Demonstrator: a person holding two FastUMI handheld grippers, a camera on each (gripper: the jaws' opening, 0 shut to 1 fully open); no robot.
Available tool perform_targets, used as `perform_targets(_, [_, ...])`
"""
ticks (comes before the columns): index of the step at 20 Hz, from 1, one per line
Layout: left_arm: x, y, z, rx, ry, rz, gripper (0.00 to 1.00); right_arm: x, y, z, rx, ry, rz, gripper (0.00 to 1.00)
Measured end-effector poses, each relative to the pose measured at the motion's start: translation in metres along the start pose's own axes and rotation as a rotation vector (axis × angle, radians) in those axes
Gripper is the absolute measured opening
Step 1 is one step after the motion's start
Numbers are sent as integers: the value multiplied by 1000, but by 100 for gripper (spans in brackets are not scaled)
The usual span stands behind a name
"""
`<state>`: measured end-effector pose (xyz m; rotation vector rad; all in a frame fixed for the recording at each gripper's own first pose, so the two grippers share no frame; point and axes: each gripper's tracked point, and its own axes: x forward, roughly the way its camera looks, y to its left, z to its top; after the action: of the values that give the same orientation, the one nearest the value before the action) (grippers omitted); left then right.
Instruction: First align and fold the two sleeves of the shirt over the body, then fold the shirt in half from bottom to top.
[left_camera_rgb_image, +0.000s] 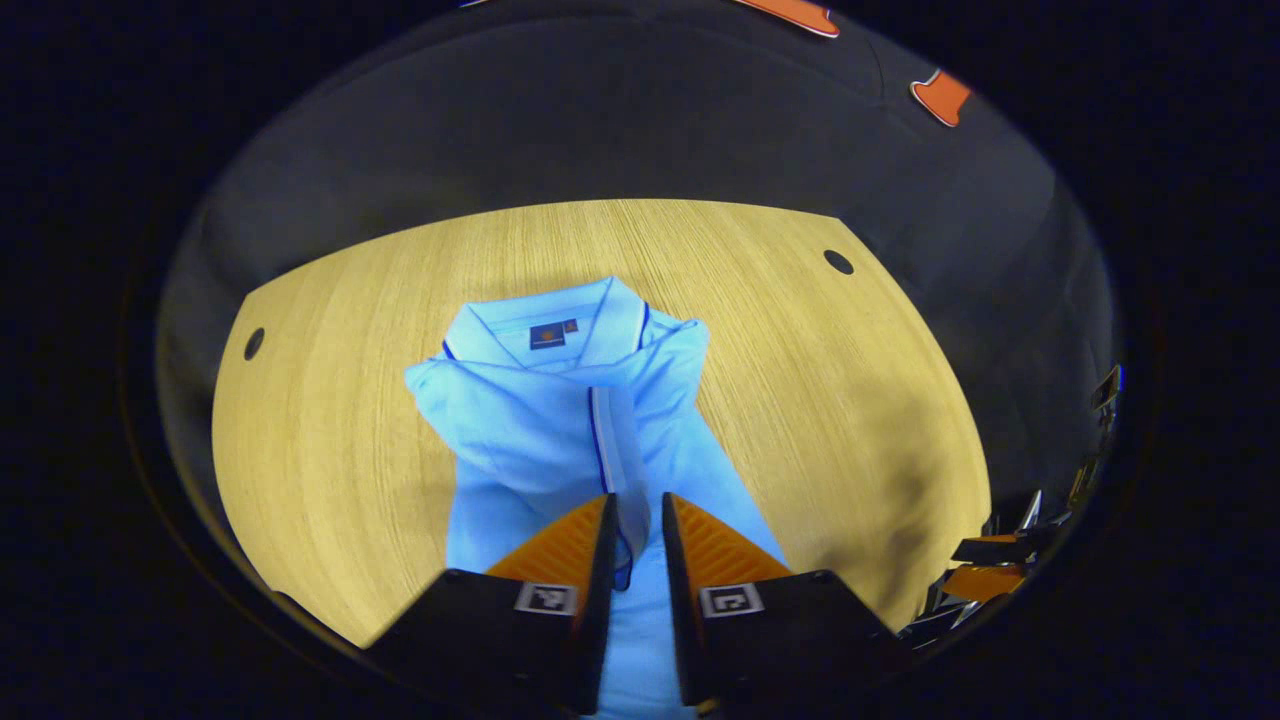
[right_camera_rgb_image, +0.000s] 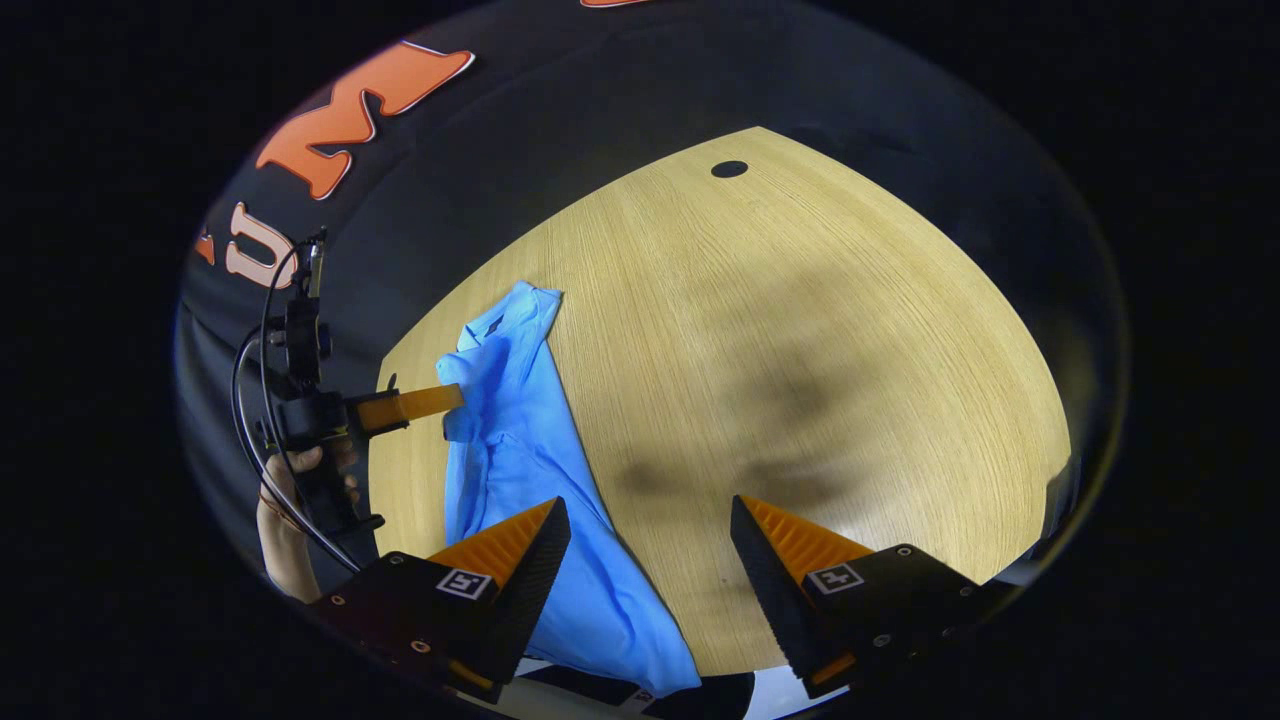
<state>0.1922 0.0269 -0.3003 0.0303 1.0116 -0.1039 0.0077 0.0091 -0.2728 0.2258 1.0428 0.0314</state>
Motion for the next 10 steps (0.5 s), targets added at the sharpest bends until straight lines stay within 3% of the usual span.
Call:
perform_targets(3, [-15, -4, -6, -47, 9, -17, 80, 3, 2, -7, -10, 15, -4, 99])
perform_targets(7, [-41, 19, -28, -36, -13, 25, 100, 10, 17, -24, -53, 53, 4, 98])
perform_targets(8, [-50, 25, -37, -30, -17, 34, 96, 13, 22, -29, -65, 64, 7, 99])
perform_targets(10, [-70, 38, -58, -33, -25, 54, 100, 16, 31, -45, -91, 96, 8, 99])
